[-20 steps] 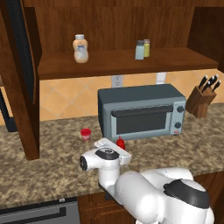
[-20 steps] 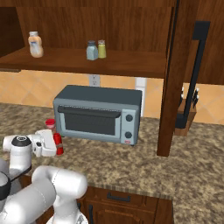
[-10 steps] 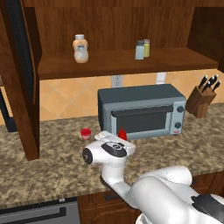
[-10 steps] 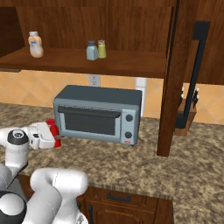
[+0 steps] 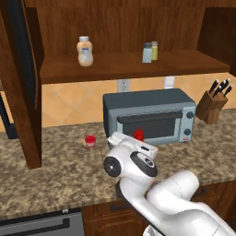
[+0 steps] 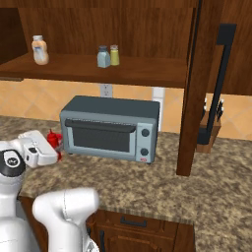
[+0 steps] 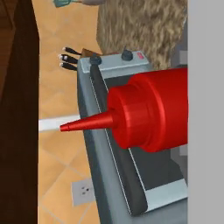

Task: Put the shaker and condiment bottle from the counter next to their counterparts in the cabinet.

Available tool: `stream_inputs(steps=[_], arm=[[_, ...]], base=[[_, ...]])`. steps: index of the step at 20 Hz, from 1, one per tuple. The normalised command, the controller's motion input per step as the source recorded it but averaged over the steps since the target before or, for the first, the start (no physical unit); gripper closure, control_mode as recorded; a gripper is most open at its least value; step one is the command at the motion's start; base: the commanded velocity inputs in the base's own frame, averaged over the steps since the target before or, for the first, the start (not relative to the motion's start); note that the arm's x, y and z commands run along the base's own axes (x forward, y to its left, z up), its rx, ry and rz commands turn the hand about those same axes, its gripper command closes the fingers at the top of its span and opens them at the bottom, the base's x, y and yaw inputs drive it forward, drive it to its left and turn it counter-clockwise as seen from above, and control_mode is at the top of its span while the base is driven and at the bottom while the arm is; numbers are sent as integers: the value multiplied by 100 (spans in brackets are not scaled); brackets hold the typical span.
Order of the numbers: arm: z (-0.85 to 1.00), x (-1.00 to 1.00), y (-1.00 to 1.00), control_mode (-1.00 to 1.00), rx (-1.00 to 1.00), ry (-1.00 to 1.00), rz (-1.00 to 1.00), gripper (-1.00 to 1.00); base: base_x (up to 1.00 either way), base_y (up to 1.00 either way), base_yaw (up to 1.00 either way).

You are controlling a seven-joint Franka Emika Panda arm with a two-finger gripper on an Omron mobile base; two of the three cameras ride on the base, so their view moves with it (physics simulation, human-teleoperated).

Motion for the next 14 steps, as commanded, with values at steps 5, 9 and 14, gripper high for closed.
stream_inputs(steps=[5, 9, 14], arm=[[88, -67, -8, -100, 6, -11, 12, 100], [98, -61, -1, -100, 3, -9, 9, 100], [100, -55, -4, -100, 2, -9, 9, 100]], base=[[0, 0, 0], [0, 0, 0], [0, 0, 0]])
